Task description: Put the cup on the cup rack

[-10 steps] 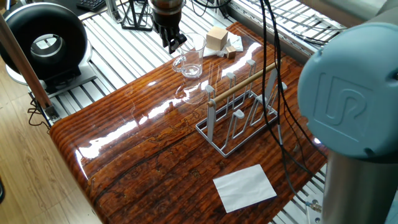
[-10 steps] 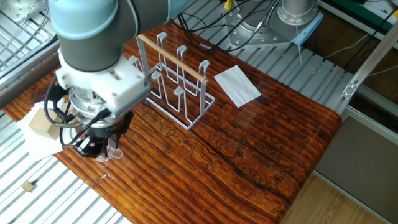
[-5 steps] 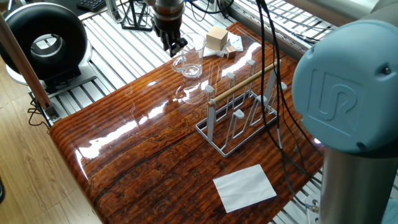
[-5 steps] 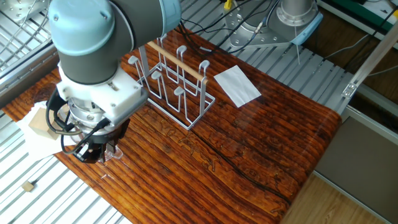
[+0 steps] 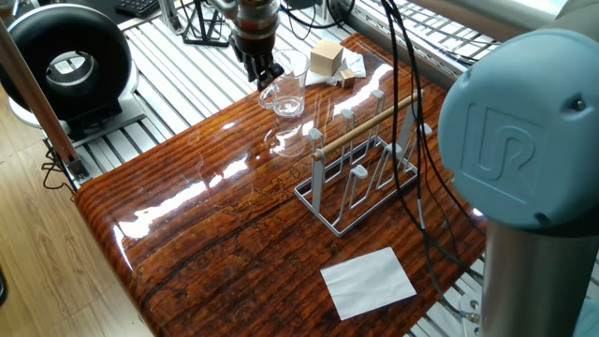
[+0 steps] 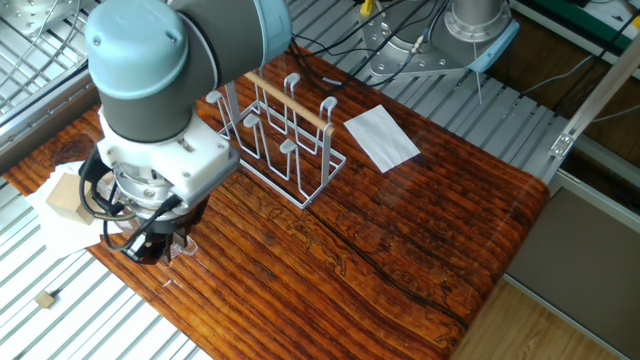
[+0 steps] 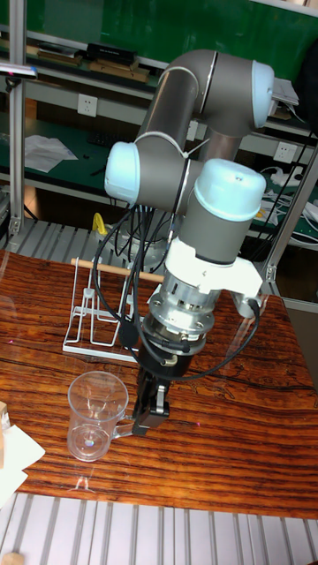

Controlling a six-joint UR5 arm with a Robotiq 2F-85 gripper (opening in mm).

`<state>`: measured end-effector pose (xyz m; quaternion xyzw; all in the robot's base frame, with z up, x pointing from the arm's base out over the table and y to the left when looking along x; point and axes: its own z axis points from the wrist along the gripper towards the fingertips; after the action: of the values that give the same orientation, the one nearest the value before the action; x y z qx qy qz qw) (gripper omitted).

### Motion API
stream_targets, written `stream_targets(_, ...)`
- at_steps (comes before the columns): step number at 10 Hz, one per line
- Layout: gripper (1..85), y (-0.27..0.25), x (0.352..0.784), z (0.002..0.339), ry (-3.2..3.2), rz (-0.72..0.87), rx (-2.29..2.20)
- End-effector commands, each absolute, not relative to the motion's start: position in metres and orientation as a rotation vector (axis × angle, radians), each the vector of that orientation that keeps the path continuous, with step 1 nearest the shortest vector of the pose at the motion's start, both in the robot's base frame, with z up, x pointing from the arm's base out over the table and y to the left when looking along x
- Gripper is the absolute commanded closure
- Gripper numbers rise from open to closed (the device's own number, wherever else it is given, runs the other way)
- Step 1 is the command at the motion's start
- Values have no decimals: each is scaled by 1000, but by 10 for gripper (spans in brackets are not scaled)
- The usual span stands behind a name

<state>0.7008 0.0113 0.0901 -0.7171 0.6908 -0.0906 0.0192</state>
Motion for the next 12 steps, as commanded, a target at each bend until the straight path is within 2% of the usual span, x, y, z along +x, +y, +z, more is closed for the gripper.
stream_targets(1,533,15,700,85,2152,-285,-2211)
stream_targets(12,530,2,688,82,2131,-268,-2235)
